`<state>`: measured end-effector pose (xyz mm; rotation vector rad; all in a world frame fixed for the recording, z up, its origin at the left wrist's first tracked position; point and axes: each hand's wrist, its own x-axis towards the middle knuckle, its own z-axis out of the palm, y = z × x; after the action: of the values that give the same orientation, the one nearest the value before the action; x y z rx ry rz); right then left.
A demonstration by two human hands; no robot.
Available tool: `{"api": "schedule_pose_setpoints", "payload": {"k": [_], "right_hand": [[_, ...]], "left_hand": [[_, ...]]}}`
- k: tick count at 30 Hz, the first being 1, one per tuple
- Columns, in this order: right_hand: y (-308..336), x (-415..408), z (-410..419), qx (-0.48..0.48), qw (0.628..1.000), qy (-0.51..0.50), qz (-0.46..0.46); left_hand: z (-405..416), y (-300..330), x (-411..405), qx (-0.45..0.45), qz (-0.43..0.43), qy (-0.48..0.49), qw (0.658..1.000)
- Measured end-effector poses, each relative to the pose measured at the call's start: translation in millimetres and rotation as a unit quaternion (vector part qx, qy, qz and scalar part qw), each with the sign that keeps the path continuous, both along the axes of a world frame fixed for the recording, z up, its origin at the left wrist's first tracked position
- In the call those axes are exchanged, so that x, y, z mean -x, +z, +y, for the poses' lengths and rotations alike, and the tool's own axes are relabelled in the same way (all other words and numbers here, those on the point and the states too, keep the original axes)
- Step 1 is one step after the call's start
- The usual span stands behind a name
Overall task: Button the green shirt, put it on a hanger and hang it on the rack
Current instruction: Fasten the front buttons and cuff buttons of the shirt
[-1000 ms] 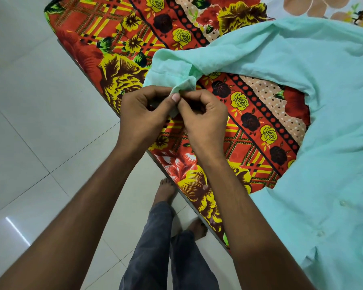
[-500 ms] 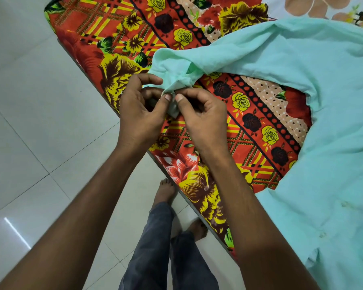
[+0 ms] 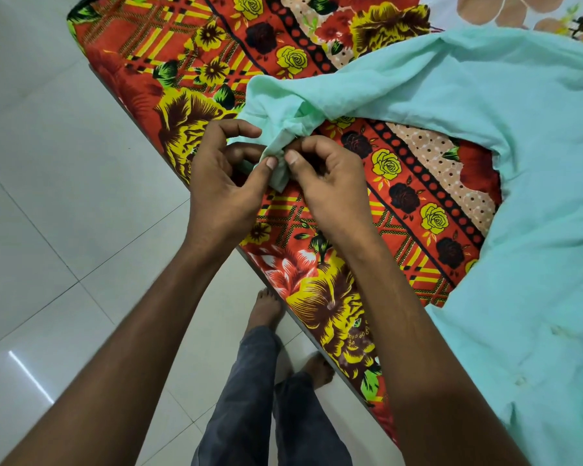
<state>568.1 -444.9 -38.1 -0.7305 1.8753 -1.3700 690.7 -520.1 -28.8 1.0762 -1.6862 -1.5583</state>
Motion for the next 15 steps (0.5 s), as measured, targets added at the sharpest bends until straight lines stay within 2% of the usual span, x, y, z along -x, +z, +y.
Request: {"api": "schedule_pose_setpoints", "payload": {"k": [5,11,15], "right_hand": [[6.0,9.0,-0.4,-0.012,0.998,0.036,-0.053],[11.3,16.7,-2.9,-0.055,0.994,0.088,-0.030],[12.7,19.5,-5.3,-0.063,0.994,0.089,-0.024]], "left_hand": [[0.7,-1.9,-0.6,-0.004,0.003,-0.008,1.000],[1.9,-4.3,0.5,-0.006,0.003,0.012,1.000],[3.2,-5.4,4.2,0.009,-0.007,0.030,0.999]]}}
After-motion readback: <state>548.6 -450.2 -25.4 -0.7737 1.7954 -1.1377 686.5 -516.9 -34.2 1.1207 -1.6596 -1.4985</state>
